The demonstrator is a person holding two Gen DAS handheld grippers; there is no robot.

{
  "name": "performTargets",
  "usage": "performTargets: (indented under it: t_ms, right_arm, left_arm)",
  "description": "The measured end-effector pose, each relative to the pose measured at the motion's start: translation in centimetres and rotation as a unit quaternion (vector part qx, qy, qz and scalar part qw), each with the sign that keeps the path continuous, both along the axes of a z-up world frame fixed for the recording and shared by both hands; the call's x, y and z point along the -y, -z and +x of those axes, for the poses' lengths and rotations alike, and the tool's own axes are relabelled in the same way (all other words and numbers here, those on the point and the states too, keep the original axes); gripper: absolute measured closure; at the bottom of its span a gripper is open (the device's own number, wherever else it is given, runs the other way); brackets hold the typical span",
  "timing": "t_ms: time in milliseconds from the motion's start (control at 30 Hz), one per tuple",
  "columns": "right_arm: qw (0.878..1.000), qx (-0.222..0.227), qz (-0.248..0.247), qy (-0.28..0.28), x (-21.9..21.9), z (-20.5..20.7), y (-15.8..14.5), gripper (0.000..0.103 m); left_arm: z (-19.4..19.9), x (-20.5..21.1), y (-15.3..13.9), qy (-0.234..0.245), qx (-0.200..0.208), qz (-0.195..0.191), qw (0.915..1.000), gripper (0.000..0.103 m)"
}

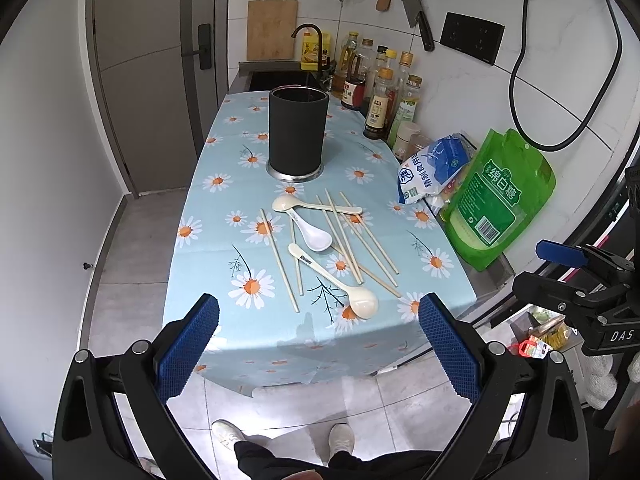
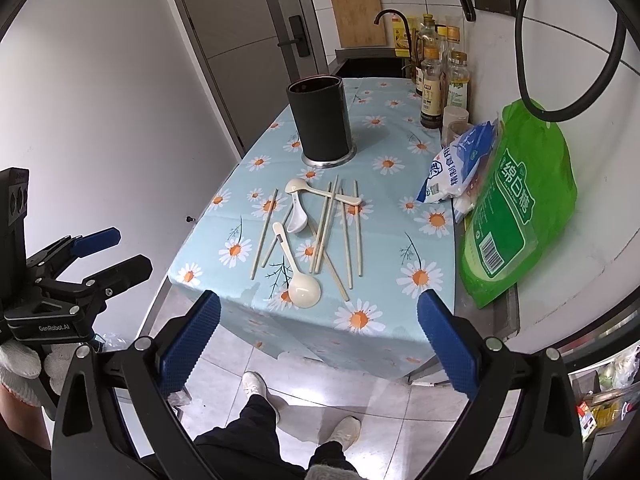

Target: Organize utensils

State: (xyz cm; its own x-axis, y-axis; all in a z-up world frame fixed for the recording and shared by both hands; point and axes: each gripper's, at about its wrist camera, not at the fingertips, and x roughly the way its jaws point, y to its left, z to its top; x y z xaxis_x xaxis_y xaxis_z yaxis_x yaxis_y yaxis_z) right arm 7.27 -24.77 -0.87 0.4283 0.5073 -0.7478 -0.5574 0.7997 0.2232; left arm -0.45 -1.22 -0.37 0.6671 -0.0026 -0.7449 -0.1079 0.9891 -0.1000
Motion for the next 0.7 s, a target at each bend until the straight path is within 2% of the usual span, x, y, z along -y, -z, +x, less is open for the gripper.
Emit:
performTargets:
  t_ms: [700]
  right_arm:
    - [1.0,0.004,0.002,0.005,0.17,0.4,-0.22,0.005]
  left_arm:
    - [0.33,0.08,0.39,0.002,-0.005,-0.001,1.0,0.006]
